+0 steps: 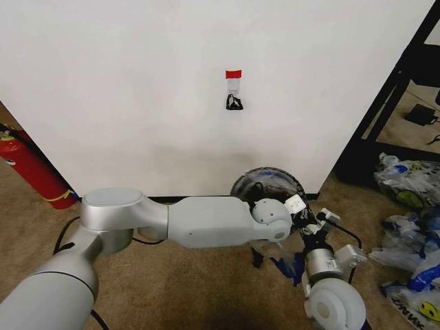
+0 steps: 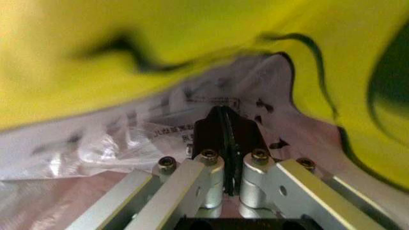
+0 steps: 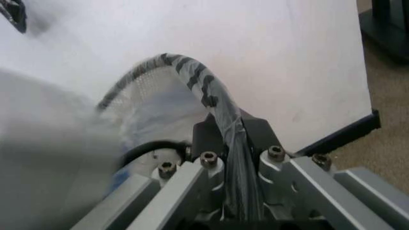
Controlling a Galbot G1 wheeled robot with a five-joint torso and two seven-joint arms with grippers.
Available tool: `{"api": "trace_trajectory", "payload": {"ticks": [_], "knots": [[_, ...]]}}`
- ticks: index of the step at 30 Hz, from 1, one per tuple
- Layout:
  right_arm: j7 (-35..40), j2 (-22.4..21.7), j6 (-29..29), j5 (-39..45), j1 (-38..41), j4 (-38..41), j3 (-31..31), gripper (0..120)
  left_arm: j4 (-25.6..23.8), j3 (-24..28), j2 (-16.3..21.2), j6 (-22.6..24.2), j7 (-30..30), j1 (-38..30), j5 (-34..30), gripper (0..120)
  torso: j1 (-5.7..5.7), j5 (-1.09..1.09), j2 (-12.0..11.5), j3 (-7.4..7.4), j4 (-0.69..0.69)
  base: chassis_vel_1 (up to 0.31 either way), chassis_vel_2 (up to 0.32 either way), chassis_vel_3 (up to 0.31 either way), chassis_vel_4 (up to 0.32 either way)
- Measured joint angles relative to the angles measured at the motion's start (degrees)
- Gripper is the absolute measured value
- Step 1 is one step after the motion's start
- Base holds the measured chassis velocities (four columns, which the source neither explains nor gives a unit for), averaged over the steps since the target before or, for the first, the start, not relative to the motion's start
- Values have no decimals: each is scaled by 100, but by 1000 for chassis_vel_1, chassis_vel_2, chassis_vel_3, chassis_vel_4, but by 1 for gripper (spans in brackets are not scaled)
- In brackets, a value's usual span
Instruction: Pick up the garbage bag from the wall and place it over the trash bin.
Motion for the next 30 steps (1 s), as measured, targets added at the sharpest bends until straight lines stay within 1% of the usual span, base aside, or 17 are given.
{"api": "trace_trajectory", "payload": {"ticks": [4,7,9,10,11,15,18,20,21,23,24,25,26,27,28,29,30], "knots": [[152,65,-16,248,189,-228,78,1,-513,-26,300,1,-207,-112,20,0,0,0,0,0,2,0,0,0,0],[285,188,-46,454,397,-611,158,1,-1315,-114,723,-12,-534,-252,109,0,0,3,0,0,3,0,0,0,0],[303,201,-43,469,422,-644,174,1,-1446,-138,785,-12,-587,-256,96,0,0,3,0,1,8,0,0,0,0],[345,243,-38,514,494,-748,201,1,-1725,-238,888,-12,-677,-259,75,0,1,-6,0,1,0,0,0,0,0],[367,294,-39,563,552,-836,194,1,-2008,-398,989,-13,-758,-257,71,0,0,-2,0,-1,0,0,0,0,0],[410,427,-43,626,645,-1004,151,1,-2375,-825,1207,-188,-831,-88,254,5,0,0,0,0,-2,0,0,0,0],[509,631,-122,944,708,-1123,89,1,-2825,-1634,1735,-720,-744,508,539,16,0,-3,0,0,-3,0,0,0,0],[557,779,-194,1222,753,-1196,27,1,-3212,-2234,2435,-1151,-617,1119,846,14,0,-3,0,0,-2,0,0,0,0],[572,848,-238,1380,779,-1234,-1,1,-3375,-2566,2834,-1419,-422,1481,1095,12,0,-3,0,0,4,0,0,0,0],[575,888,-269,1486,798,-1254,-17,1,-3461,-2792,3062,-1593,-275,1732,1264,11,0,-4,0,0,4,0,0,0,0],[577,961,-322,1680,846,-1307,-60,1,-3615,-3282,3425,-1980,58,2301,1596,7,0,-5,0,0,9,0,0,0,0],[574,981,-336,1730,865,-1334,-83,1,-3657,-3453,3519,-2107,168,2517,1693,7,0,-4,0,0,8,0,0,0,0],[546,1030,-368,1815,938,-1452,-171,1,-3754,-4120,3730,-2488,506,3370,1974,7,0,-3,0,-1,8,0,0,0,0],[546,1030,-368,1815,938,-1452,-171,1,-3754,-4120,3730,-2488,506,3370,1974,7,0,-3,0,-1,8,0,0,0,0],[486,1070,-394,1784,1038,-1678,-326,1,-3771,-5332,3731,-2899,879,4674,2259,7,0,-7,0,0,-1,0,0,0,0],[468,1088,-403,1728,1095,-1806,-446,1,-3689,-6056,3562,-3198,1097,5473,2512,7,-1,-2,1,-1,-1,0,0,0,0],[468,1088,-403,1728,1095,-1806,-446,1,-3689,-6056,3562,-3198,1097,5473,2512,7,-1,-2,1,-1,-1,0,0,0,0]]}}
